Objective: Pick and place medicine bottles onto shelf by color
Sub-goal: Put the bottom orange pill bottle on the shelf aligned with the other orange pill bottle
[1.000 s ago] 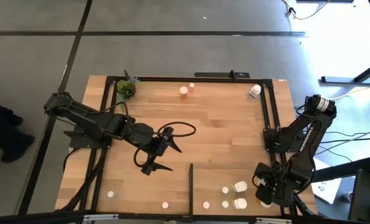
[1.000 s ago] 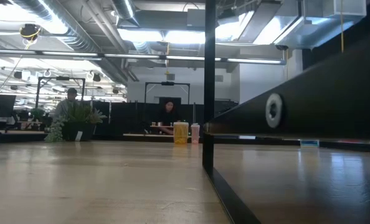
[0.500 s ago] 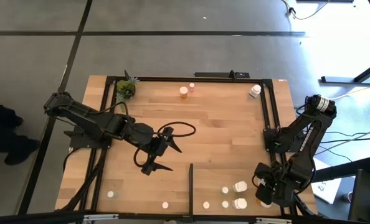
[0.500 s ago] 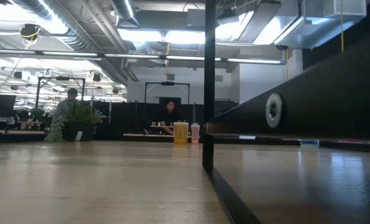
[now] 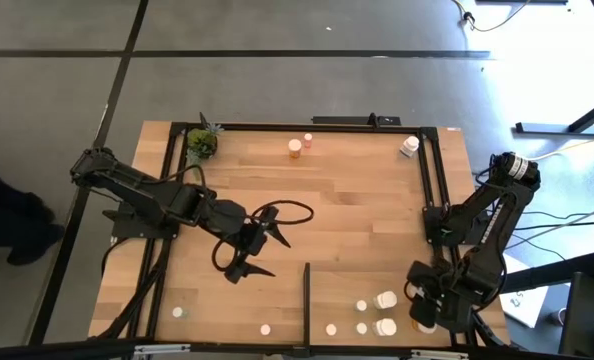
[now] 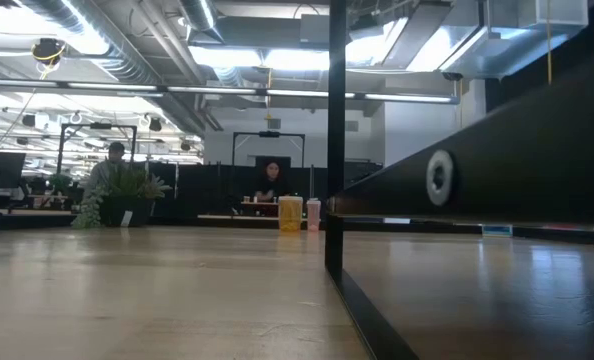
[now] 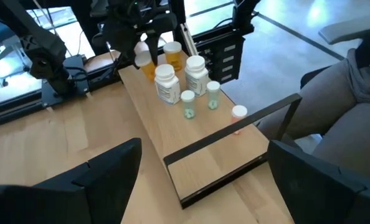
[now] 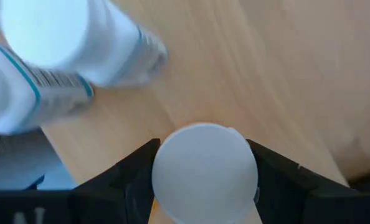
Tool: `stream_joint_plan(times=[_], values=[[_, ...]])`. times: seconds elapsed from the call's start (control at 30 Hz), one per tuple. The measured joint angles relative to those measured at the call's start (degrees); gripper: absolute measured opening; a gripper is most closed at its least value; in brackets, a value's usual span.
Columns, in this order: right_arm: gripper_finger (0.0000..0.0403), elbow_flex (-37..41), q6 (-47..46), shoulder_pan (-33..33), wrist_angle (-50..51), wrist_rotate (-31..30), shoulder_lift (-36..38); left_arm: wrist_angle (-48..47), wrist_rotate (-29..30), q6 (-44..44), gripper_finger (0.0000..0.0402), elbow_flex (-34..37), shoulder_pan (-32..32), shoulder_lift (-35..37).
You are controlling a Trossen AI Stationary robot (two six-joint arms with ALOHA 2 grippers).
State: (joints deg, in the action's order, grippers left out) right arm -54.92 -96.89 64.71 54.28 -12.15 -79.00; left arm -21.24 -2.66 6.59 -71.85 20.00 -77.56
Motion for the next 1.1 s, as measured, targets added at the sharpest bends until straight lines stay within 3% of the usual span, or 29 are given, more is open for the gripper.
stream_joint_plan(times=[0.23,0.43,1.1], values=[[0.0220,0.00,2.68,0.06,0.00,-1.76,0.00,-0.21,0.02,0.00,0.0341,0.00,-0.04,0.00],[0.0220,0.00,2.85,0.06,0.07,1.62,0.00,-0.95,0.00,-0.02,0.0341,0.00,-0.03,0.00],[0.0220,0.00,2.89,0.03,0.33,1.65,-0.02,-1.00,0.61,-1.03,0.0341,0.00,-0.03,0.00]])
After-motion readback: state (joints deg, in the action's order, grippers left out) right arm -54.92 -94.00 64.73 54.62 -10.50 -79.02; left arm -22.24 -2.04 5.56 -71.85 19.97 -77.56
